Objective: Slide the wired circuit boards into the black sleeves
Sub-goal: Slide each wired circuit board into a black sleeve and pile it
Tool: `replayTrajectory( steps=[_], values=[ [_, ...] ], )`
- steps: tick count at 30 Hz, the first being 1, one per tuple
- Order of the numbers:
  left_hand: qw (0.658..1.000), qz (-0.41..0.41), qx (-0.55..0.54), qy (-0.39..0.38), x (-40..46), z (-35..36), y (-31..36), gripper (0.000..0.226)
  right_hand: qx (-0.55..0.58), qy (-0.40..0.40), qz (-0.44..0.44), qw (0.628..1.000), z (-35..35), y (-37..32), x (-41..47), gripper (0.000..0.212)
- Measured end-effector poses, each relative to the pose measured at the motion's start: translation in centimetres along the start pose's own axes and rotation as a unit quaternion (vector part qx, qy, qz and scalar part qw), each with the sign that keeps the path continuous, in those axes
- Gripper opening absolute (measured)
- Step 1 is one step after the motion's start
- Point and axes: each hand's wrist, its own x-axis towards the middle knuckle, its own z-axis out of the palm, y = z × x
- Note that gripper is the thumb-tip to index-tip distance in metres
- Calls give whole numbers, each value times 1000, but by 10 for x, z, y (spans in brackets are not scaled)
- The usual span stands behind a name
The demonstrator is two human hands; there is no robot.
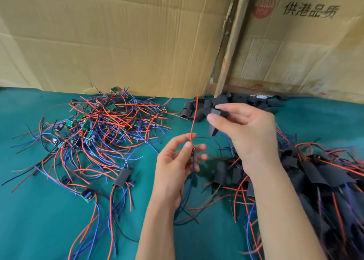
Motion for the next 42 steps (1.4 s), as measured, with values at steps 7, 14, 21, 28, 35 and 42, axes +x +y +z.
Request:
replayTrajectory(
  steps=[7,14,21,28,35,42],
  values=[
    [999,-16,18,-35,-3,2,1,19,213,174,-67,959,-24,-18,7,17],
    [999,-18,20,-31,-4,3,3,24,192,74,-172,963,-4,-39,-1,23],
    [999,-16,31,-29,-3,4,1,23,85,56,-221,970,14,-37,-8,23],
    [999,-16,31,-41,-3,3,2,19,41,74,-160,983,8,-14,-2,22],
    [998,-14,25,-54,-4,2,3,17,58,-14,-12,998,8,9,-2,25],
    [998,-37,-26,-51,-3,0,4,13,34,-67,62,995,5,20,-4,20]
  ],
)
